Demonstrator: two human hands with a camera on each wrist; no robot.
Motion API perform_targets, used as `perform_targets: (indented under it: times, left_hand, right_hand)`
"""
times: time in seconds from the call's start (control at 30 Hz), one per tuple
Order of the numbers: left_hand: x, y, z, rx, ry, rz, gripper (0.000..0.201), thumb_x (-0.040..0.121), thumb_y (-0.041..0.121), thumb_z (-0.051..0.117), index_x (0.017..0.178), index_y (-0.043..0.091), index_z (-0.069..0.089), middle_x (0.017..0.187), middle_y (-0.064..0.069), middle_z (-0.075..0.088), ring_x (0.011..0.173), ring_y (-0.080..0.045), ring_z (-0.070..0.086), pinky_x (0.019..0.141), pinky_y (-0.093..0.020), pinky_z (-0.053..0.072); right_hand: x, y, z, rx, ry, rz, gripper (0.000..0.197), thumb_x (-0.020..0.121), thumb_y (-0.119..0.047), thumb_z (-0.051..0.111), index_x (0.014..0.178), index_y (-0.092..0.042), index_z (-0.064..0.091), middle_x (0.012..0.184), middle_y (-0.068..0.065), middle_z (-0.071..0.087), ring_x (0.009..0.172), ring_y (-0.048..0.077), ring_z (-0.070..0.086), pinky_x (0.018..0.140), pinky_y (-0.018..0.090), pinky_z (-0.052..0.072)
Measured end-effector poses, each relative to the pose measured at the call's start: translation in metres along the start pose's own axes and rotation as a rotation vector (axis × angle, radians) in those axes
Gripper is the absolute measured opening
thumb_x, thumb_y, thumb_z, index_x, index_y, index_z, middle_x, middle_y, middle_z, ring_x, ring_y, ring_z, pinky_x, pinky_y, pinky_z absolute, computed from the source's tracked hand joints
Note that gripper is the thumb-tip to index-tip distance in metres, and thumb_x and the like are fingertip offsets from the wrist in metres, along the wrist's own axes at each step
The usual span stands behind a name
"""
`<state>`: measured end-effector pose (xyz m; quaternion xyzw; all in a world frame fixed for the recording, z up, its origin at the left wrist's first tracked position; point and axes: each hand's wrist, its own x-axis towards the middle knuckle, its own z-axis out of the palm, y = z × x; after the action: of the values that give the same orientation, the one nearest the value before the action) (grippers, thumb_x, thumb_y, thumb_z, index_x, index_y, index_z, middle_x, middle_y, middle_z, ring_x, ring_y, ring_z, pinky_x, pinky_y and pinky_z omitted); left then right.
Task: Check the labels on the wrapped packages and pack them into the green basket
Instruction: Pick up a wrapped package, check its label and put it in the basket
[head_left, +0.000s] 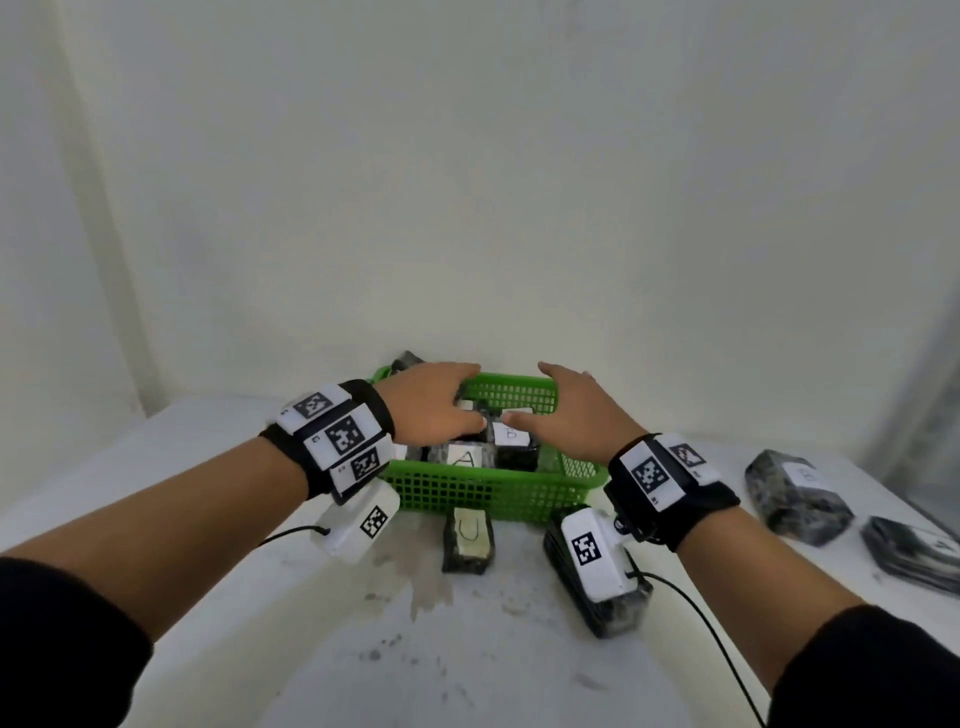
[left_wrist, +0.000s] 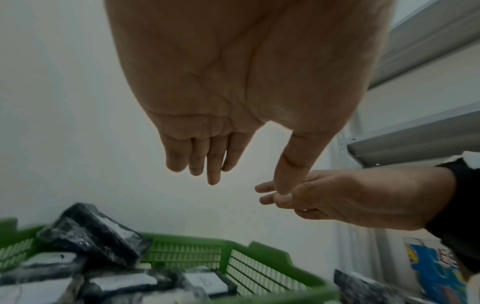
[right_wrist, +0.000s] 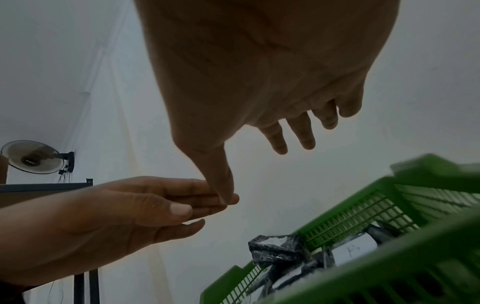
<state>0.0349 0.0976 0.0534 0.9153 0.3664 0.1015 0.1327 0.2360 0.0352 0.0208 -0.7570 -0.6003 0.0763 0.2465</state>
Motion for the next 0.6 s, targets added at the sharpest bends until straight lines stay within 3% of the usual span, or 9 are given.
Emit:
perform_targets:
  times: [0.1,0.2,0.37,0.47,0.6]
  left_hand:
    - [-0.016,0.016,0.020,0.010,-0.011,0.045,0.078,0.094,0.039,0.060,0.158,0.017,0.020,0.163,-0.003,0.026,0.149,-0.018,0.029,0.118,-0.028,0.025]
    - [-0.025,0.025,0.041,0.020,-0.033,0.102,0.081,0.093,0.040,0.061,0.158,0.019,0.019,0.163,-0.002,0.025,0.150,-0.017,0.026,0.119,-0.029,0.024]
    - [-0.032,0.041,0.068,-0.026,-0.018,0.215,0.080,0.091,0.039,0.065,0.157,0.021,0.023,0.161,0.002,0.030,0.146,-0.013,0.032,0.116,-0.026,0.027]
    - [-0.034,0.049,0.083,-0.012,-0.051,0.254,0.081,0.091,0.037,0.065,0.158,0.023,0.021,0.162,0.003,0.027,0.148,-0.013,0.027,0.119,-0.025,0.024]
    - [-0.036,0.060,0.095,0.046,-0.128,0.295,0.082,0.092,0.036,0.063,0.159,0.023,0.018,0.163,0.003,0.024,0.149,-0.012,0.025,0.118,-0.024,0.022]
  right_hand:
    - [-0.024,0.012,0.003,-0.023,0.008,-0.001,0.099,0.086,-0.066,0.071,0.162,-0.019,0.029,0.167,0.007,0.036,0.157,0.036,0.022,0.127,0.051,0.023]
    - [-0.050,0.025,0.004,-0.018,0.001,0.048,0.104,0.086,-0.066,0.070,0.165,-0.019,0.021,0.171,0.005,0.026,0.161,0.034,0.009,0.130,0.052,0.014]
    - [-0.085,0.051,0.003,0.013,0.013,0.081,0.102,0.085,-0.067,0.070,0.165,-0.024,0.023,0.169,0.005,0.030,0.161,0.035,0.009,0.130,0.050,0.007]
    - [-0.103,0.065,0.004,-0.011,-0.017,0.170,0.109,0.085,-0.070,0.068,0.166,-0.022,0.014,0.174,0.004,0.015,0.162,0.032,-0.001,0.131,0.050,0.007]
    - [-0.120,0.076,0.007,-0.009,-0.051,0.212,0.113,0.084,-0.073,0.067,0.167,-0.023,0.010,0.175,0.004,0.009,0.162,0.031,-0.004,0.131,0.049,0.006]
